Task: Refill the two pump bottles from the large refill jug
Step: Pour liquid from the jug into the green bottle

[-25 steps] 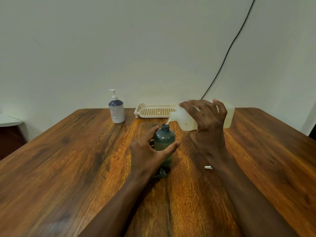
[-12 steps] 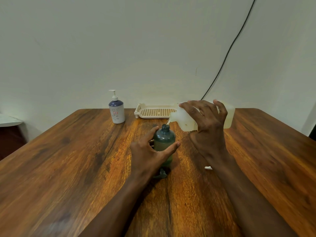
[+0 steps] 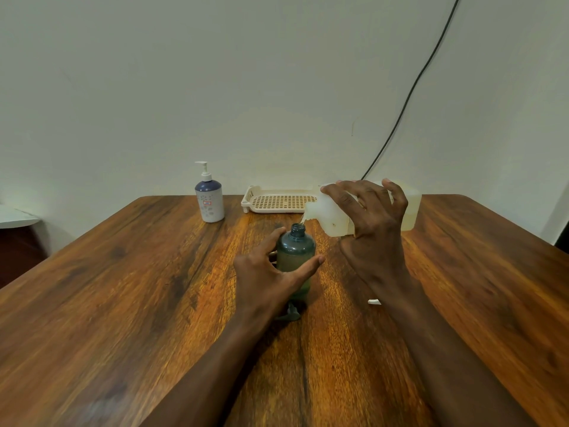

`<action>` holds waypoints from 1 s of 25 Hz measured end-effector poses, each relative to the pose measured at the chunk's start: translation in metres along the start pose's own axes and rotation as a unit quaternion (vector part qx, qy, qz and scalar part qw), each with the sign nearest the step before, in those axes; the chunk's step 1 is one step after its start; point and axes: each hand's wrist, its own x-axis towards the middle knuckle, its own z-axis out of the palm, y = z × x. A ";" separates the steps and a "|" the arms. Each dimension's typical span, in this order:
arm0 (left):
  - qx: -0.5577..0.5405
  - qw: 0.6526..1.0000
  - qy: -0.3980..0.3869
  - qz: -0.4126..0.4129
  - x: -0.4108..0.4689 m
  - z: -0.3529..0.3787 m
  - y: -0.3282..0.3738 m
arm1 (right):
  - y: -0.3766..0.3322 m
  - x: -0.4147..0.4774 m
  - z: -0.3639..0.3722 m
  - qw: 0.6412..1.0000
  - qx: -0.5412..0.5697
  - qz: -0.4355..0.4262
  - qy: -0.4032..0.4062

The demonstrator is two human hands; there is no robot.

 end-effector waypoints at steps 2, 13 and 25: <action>0.000 1.000 0.001 0.001 0.000 0.000 0.000 | 0.001 0.000 0.001 1.000 0.000 -0.003 0.001; 0.005 1.000 0.005 0.002 0.000 0.001 -0.002 | -0.001 -0.001 0.000 1.000 0.021 -0.004 -0.006; 0.002 1.000 0.018 -0.005 0.000 0.003 -0.004 | 0.003 0.003 -0.006 0.933 0.260 0.249 -0.019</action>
